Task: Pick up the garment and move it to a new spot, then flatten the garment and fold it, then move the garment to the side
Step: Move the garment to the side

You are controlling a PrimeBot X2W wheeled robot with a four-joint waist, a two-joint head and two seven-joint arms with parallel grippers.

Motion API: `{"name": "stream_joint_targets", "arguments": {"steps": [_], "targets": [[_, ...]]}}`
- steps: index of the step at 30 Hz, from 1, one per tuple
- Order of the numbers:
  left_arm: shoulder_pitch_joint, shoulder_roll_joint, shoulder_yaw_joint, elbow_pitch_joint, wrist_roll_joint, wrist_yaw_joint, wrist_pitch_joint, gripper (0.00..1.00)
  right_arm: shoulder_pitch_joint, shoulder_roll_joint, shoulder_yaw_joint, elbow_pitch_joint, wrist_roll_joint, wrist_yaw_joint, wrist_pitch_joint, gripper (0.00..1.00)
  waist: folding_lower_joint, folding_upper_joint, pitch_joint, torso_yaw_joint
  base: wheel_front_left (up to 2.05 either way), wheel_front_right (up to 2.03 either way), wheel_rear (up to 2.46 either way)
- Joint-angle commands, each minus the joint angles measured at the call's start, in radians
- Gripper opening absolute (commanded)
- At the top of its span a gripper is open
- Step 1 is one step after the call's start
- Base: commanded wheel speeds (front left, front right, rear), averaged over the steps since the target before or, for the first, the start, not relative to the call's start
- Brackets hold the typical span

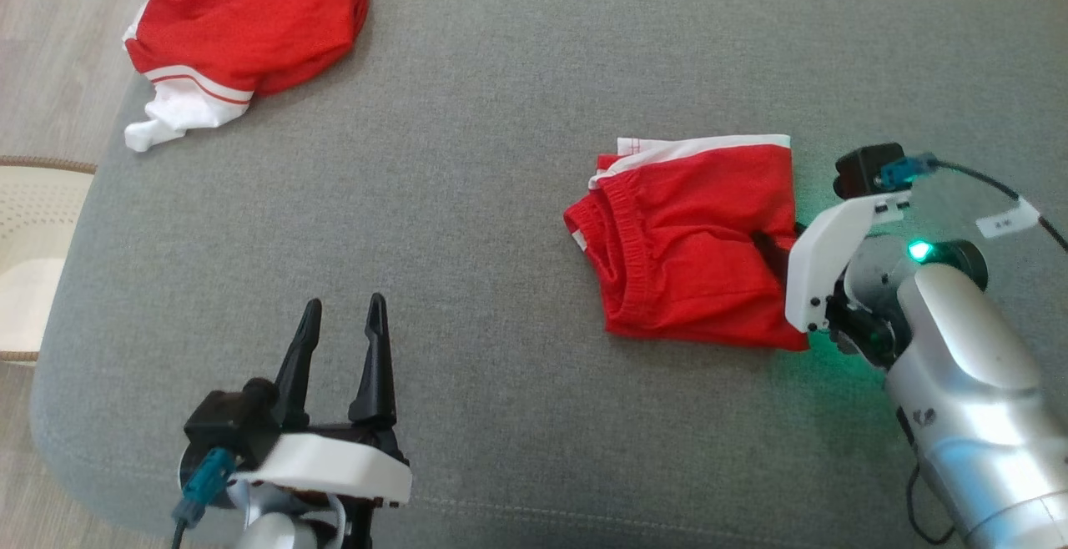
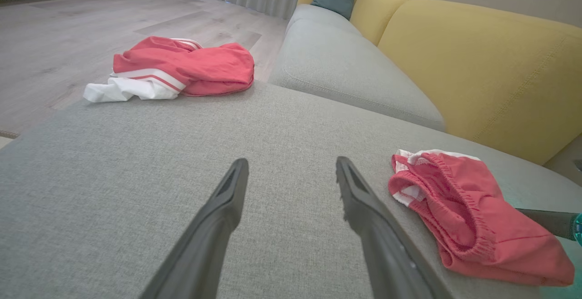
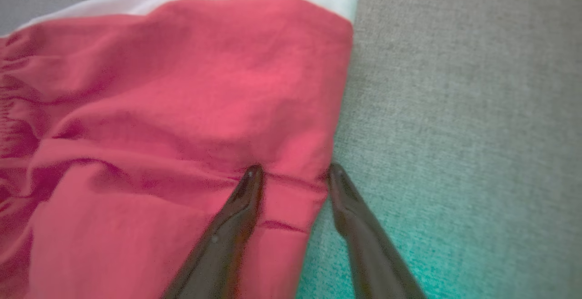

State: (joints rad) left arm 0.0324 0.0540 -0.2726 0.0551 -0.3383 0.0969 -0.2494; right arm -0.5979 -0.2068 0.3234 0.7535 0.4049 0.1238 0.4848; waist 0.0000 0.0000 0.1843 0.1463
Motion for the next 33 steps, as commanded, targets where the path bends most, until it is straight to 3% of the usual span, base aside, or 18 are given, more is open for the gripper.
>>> {"name": "stream_joint_targets", "arguments": {"steps": [1,2,5,17,24,33], "targets": [[-0.04,-0.004,0.031,-0.032,-0.005,0.008,-0.012,1.0,-0.036,-0.008,0.031,-0.014,0.017,0.007,0.014,0.43,0.0,0.0,0.005,0.0,0.0,0.0,0.0],[-0.041,-0.004,0.031,-0.033,-0.005,0.008,-0.012,1.0,-0.041,-0.011,0.039,-0.01,0.025,0.007,0.017,0.36,0.0,0.0,0.007,-0.001,0.0,0.0,0.0],[-0.045,-0.004,0.032,-0.035,-0.005,0.009,-0.012,1.0,-0.058,-0.02,0.059,-0.002,0.043,0.007,0.014,0.0,0.0,0.0,0.016,-0.006,0.0,0.0,0.0],[-0.076,-0.004,0.027,-0.049,0.027,-0.009,-0.012,1.0,-0.15,-0.1,0.073,0.004,0.041,0.007,-0.055,0.0,0.0,0.0,0.068,-0.091,0.0,0.0,0.0],[-0.12,-0.004,0.024,-0.07,0.076,-0.034,-0.012,1.0,-0.232,-0.186,0.042,-0.025,0.008,0.007,-0.075,0.0,0.0,0.0,0.146,-0.243,0.0,0.0,0.0],[-0.195,0.014,0.016,-0.081,0.131,-0.07,-0.012,1.0,-0.291,-0.196,-0.025,-0.06,-0.018,0.007,-0.101,0.0,0.0,0.0,0.249,-0.41,0.0,0.0,0.0]]}}
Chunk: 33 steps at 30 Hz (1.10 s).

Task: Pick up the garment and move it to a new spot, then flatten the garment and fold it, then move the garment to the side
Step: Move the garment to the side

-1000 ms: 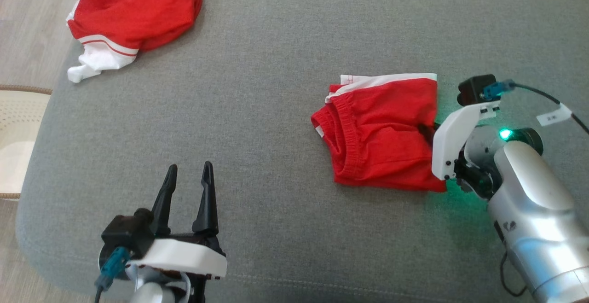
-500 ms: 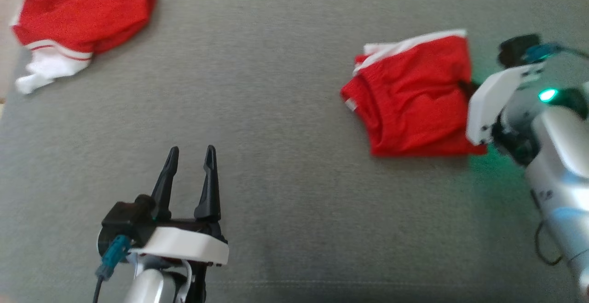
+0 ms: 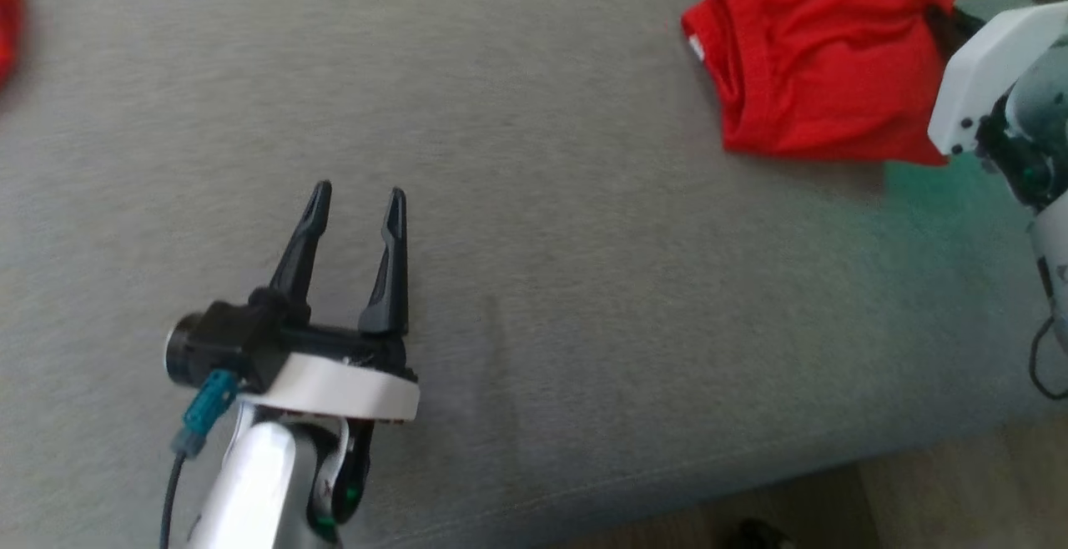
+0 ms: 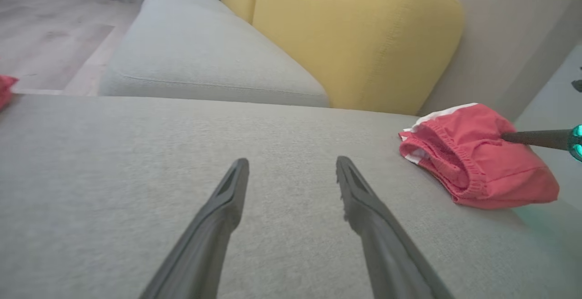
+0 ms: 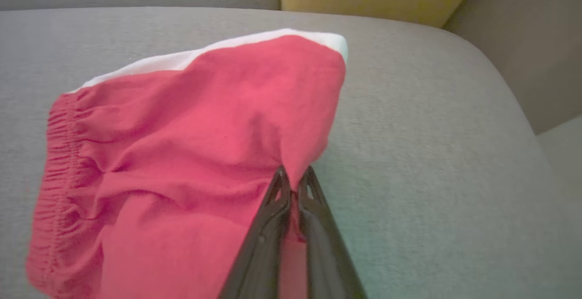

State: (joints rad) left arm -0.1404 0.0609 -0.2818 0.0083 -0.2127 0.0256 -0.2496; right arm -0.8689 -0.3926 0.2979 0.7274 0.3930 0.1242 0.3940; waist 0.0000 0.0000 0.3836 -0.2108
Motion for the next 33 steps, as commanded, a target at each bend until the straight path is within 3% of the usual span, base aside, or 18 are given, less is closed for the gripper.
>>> {"name": "stream_joint_targets", "arguments": {"steps": [1,6,11,26,33], "targets": [[-0.03,0.009,0.022,-0.034,0.01,-0.002,-0.012,1.0,-0.022,-0.006,-0.005,-0.035,-0.009,0.007,-0.013,0.0,0.0,0.0,0.058,-0.065,0.0,0.0,0.0],[-0.062,0.02,0.011,-0.034,0.026,-0.009,-0.012,1.0,-0.033,0.007,-0.041,-0.035,-0.032,0.007,-0.034,0.0,0.0,0.0,0.09,-0.105,0.0,0.0,0.0],[-0.078,0.026,0.002,-0.035,0.029,-0.013,-0.01,1.0,-0.051,0.001,-0.092,-0.019,-0.076,0.007,-0.06,0.0,0.0,0.0,0.107,-0.103,0.0,0.0,0.0],[-0.103,0.018,-0.01,-0.033,0.01,-0.006,-0.011,1.0,-0.184,-0.066,-0.277,0.134,-0.383,0.007,-0.077,0.0,0.0,0.0,0.131,0.019,0.0,0.0,0.0],[-0.104,0.011,-0.014,-0.033,0.001,-0.003,-0.012,1.0,-0.202,-0.091,-0.353,0.147,-0.485,0.007,-0.06,0.0,0.0,0.0,0.133,0.048,0.0,0.0,0.0]]}}
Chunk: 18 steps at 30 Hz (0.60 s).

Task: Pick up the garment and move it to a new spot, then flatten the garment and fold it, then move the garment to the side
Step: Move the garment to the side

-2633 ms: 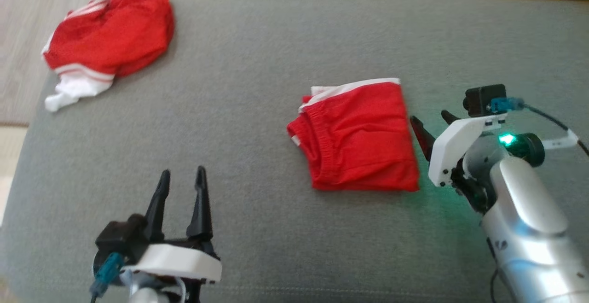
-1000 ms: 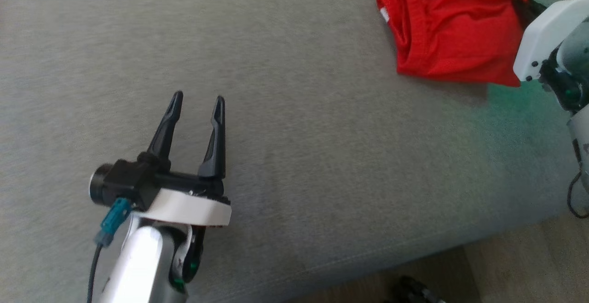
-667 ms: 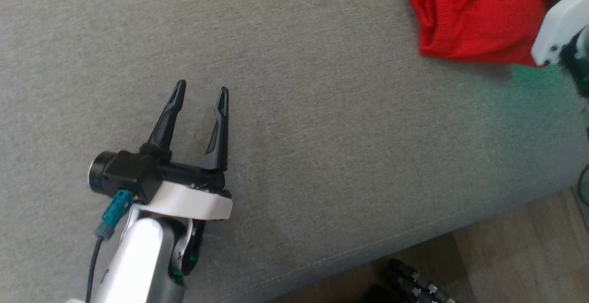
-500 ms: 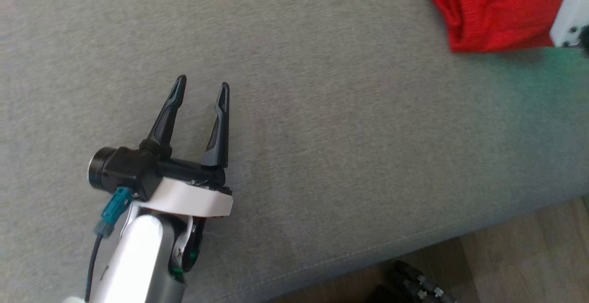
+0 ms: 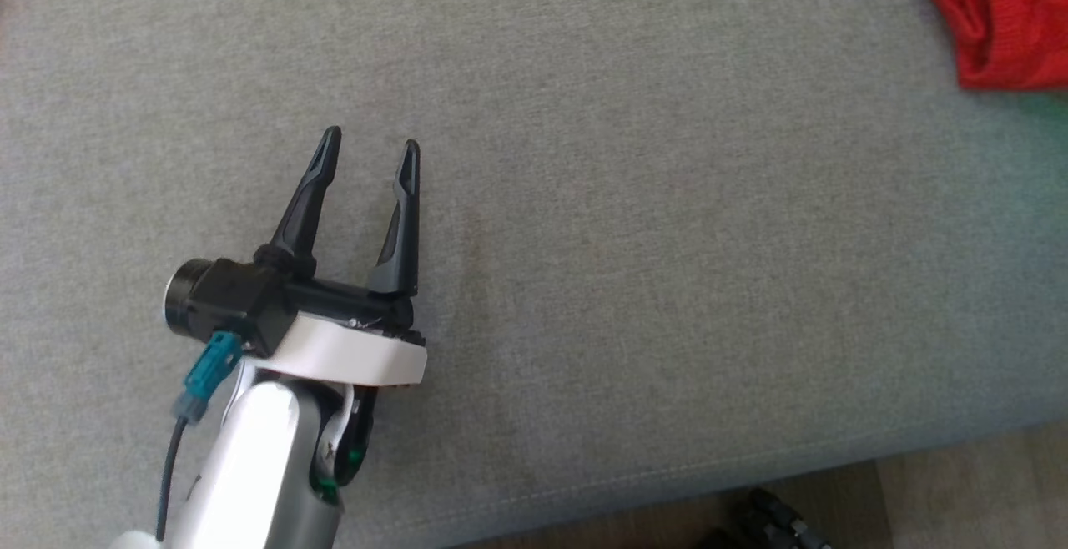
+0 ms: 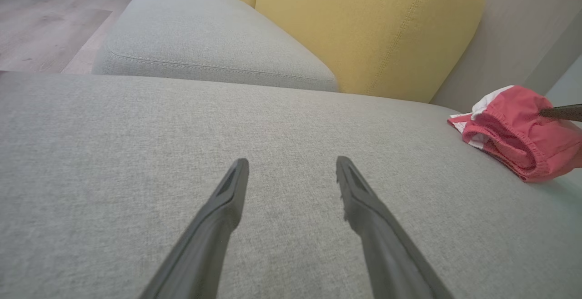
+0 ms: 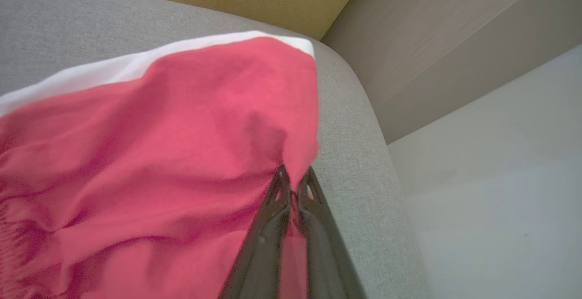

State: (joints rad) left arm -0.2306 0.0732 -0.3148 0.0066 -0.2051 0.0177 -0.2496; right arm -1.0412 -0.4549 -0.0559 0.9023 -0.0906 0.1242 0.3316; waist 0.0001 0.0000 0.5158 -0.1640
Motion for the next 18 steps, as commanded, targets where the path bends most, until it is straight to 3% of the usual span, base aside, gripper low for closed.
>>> {"name": "stream_joint_targets", "arguments": {"steps": [1,18], "targets": [[-0.014,-0.003,0.019,-0.032,-0.008,0.005,-0.012,1.0,-0.03,-0.033,-0.009,-0.028,-0.014,0.007,0.006,0.0,-0.0001,0.0,0.001,0.004,0.0,0.0,0.0],[-0.016,-0.01,0.023,-0.05,0.004,-0.003,-0.012,1.0,-0.03,-0.049,-0.104,-0.092,-0.142,0.007,0.03,0.0,-0.0001,0.0,0.025,0.012,0.0,0.0,0.0]]}}
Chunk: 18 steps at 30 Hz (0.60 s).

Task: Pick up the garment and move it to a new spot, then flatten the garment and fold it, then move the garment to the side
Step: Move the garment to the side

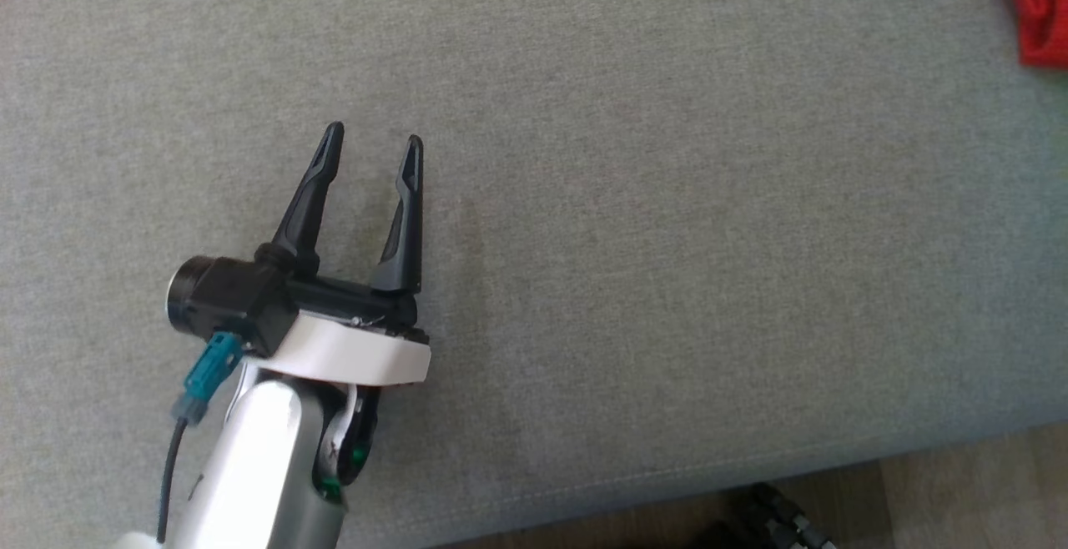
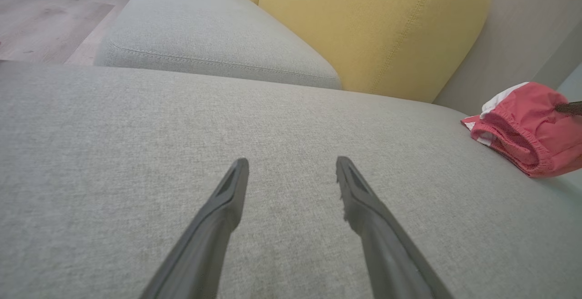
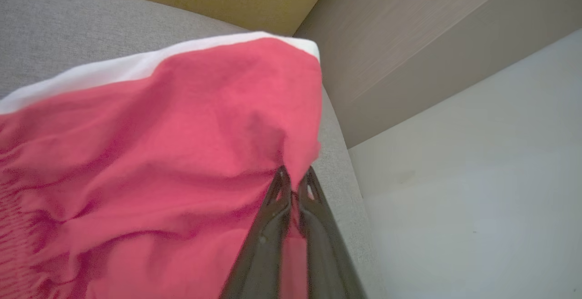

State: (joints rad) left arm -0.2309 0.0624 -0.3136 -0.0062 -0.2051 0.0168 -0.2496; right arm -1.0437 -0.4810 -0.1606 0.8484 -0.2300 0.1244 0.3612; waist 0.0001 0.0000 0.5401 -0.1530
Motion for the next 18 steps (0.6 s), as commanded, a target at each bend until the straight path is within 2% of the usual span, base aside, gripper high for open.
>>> {"name": "stream_joint_targets", "arguments": {"steps": [1,3,4,6,7,8,18], "targets": [[-0.017,0.0,0.023,-0.037,0.005,-0.002,-0.012,1.0,-0.027,-0.023,-0.005,-0.042,-0.013,0.006,0.003,0.0,-0.0001,0.0,0.002,0.002,0.0,0.0,0.0],[-0.017,0.0,0.024,-0.036,0.006,-0.002,-0.012,1.0,-0.025,-0.023,-0.023,-0.052,-0.042,0.006,0.011,0.0,-0.0001,0.0,0.002,0.003,0.0,0.0,0.0],[-0.016,-0.001,0.024,-0.035,0.006,-0.003,-0.012,1.0,-0.022,-0.019,-0.035,-0.057,-0.056,0.006,0.014,0.06,-0.0001,0.0,0.001,0.005,0.0,0.0,0.0],[-0.016,-0.002,0.025,-0.032,0.006,-0.003,-0.012,1.0,-0.016,0.0,-0.055,-0.065,-0.076,0.006,0.018,0.49,-0.0001,0.0,-0.002,0.007,0.0,0.0,0.0],[-0.016,-0.002,0.025,-0.031,0.005,-0.003,-0.012,1.0,-0.013,0.007,-0.063,-0.068,-0.084,0.006,0.019,0.95,-0.0001,0.0,-0.004,0.007,0.0,0.0,0.0],[-0.016,-0.002,0.025,-0.03,0.005,-0.003,-0.012,1.0,-0.011,0.012,-0.07,-0.069,-0.092,0.006,0.018,1.0,-0.0001,0.0,-0.005,0.008,0.0,0.0,0.0],[-0.012,-0.007,0.03,-0.024,-0.003,0.001,-0.012,1.0,0.005,0.075,-0.101,-0.084,-0.143,0.006,-0.028,1.0,-0.0001,0.0,-0.038,0.017,0.0,0.0,0.0]]}}
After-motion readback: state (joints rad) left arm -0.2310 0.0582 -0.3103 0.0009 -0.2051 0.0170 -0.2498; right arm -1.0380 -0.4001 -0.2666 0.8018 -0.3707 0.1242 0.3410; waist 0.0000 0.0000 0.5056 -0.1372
